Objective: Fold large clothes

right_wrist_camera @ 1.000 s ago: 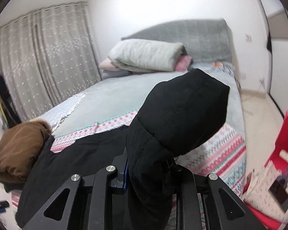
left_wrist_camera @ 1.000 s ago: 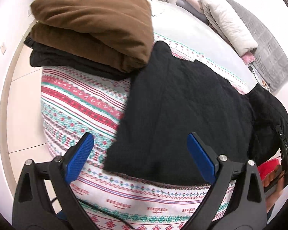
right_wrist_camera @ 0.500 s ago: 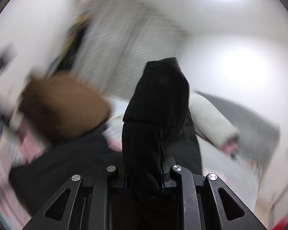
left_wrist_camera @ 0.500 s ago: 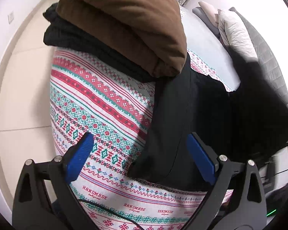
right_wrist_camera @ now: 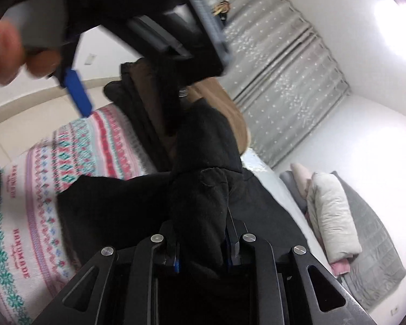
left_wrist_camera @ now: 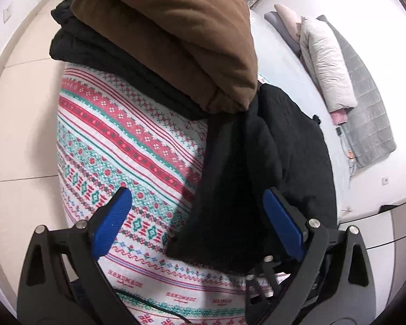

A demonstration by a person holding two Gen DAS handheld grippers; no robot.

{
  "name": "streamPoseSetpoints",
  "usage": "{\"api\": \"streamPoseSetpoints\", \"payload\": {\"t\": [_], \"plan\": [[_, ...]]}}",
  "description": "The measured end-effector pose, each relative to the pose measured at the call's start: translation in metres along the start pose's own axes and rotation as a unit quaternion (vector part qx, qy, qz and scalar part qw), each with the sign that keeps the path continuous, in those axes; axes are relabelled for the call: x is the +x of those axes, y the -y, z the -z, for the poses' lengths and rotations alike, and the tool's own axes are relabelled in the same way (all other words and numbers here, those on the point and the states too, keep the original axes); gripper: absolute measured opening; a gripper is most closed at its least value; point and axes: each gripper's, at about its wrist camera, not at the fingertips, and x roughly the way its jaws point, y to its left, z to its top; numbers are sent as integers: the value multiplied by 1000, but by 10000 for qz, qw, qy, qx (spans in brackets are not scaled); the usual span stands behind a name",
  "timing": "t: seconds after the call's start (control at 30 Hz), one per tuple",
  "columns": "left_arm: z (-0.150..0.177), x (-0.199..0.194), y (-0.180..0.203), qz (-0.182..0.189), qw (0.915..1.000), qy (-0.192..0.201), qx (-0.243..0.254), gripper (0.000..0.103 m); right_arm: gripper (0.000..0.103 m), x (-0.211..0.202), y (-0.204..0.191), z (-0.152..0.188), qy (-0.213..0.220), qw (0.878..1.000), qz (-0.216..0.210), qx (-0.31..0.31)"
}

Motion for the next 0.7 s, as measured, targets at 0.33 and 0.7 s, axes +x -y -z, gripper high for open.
{"api": "streamPoseSetpoints", "payload": {"t": [0.33,0.7], "plan": [[-7,-6,-4,7,9997,229,-25,98,41,20,-5,7,-587,9956,-653,323],[5,-11,24,125,9976,452,510,98,71,-59,76,28,-363,9928,-908,698]]}}
